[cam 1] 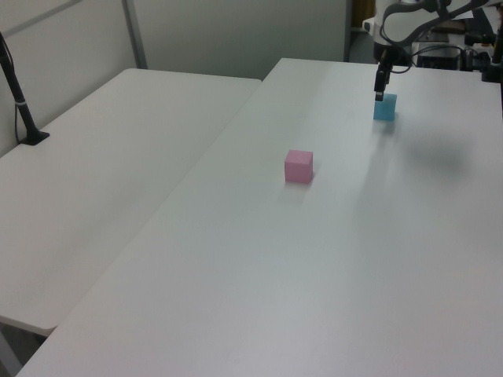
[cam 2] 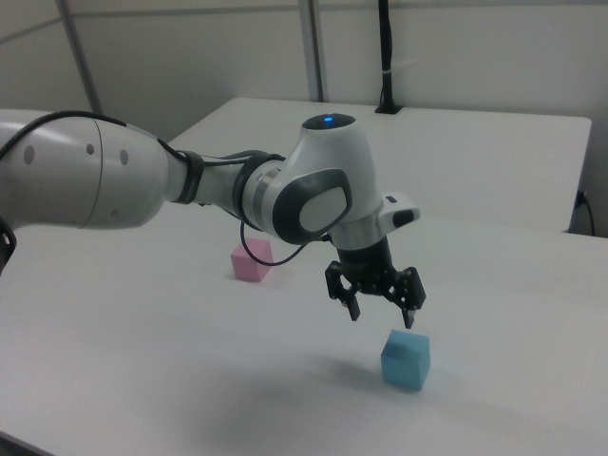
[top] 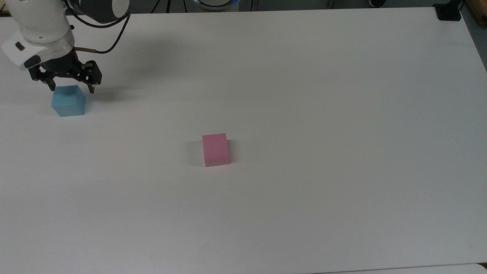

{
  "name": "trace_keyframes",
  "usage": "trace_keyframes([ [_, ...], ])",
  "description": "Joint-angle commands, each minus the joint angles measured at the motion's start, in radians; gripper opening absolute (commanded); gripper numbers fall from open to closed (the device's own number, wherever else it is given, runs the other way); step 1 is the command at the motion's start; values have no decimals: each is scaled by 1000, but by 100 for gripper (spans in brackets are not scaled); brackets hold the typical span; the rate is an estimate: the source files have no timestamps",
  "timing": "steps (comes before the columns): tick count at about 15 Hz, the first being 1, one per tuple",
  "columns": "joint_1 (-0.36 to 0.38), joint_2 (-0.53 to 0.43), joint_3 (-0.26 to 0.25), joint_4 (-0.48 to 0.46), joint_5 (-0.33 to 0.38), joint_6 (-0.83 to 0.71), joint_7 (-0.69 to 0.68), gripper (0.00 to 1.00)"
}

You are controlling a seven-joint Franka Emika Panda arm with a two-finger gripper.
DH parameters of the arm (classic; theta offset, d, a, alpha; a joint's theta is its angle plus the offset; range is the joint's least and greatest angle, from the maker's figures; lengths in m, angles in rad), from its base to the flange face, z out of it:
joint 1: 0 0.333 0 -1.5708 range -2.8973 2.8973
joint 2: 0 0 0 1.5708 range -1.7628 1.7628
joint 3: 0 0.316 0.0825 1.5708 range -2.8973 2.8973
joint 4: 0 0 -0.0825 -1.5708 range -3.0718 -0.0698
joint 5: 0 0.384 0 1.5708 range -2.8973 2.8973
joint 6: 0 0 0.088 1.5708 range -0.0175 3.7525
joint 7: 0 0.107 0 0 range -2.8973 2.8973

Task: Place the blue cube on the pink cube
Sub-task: 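Lower the gripper around the light-blue cube and close it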

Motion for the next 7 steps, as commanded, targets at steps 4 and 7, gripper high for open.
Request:
trace_keyframes([
  [4,-13,14,-15,-21,-54,28,-20,100],
  [7,-15,39,-15,-16,-57,34,-18,100],
])
